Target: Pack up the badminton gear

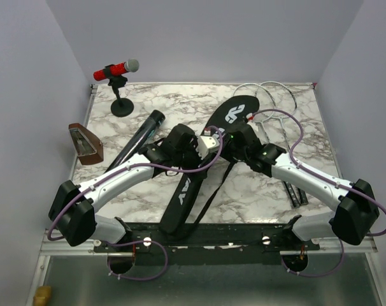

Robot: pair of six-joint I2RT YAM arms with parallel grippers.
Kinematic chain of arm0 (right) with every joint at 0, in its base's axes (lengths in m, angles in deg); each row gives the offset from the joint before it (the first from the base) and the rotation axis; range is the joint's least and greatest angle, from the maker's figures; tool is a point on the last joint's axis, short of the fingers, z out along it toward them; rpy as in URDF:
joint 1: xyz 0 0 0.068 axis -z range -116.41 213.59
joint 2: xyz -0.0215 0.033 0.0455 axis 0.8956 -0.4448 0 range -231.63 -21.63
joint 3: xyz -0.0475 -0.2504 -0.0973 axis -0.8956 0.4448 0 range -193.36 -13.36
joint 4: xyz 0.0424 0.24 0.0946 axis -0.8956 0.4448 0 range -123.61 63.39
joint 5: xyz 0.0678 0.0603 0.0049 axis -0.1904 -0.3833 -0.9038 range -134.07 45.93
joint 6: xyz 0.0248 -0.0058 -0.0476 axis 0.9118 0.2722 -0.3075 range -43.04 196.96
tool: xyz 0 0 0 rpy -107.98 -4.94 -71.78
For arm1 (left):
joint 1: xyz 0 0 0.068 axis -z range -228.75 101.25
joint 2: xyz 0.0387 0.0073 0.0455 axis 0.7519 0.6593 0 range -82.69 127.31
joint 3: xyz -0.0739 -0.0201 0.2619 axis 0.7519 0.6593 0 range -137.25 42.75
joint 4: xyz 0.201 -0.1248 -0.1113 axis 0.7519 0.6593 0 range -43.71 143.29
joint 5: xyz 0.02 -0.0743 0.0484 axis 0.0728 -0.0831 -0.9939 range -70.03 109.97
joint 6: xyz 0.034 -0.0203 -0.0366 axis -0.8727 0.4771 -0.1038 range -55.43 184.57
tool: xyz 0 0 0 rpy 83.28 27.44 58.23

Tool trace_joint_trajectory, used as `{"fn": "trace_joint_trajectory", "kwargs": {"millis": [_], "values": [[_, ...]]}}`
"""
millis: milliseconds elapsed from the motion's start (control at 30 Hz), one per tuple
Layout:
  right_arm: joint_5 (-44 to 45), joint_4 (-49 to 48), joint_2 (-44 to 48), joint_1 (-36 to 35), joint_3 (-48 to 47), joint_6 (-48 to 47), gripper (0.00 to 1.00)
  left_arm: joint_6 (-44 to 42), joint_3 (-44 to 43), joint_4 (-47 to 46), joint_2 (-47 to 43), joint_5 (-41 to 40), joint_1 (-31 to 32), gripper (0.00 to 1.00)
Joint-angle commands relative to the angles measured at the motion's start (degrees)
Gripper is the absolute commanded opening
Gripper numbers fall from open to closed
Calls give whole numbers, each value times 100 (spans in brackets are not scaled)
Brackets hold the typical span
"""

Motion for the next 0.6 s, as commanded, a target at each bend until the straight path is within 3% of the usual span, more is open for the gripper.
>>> {"fn": "trace_joint_trajectory", "kwargs": {"millis": [0,300,567], "values": [[223,117,160,-50,-175,-52,0,-82,-97,127,-204,153,-102,73],[197,152,151,-59,-236,-78,0,-284,97,-76,-221,-173,-235,69],[232,196,90,-85,-350,-113,0,-47,9,-5,-203,187,-217,70]]}}
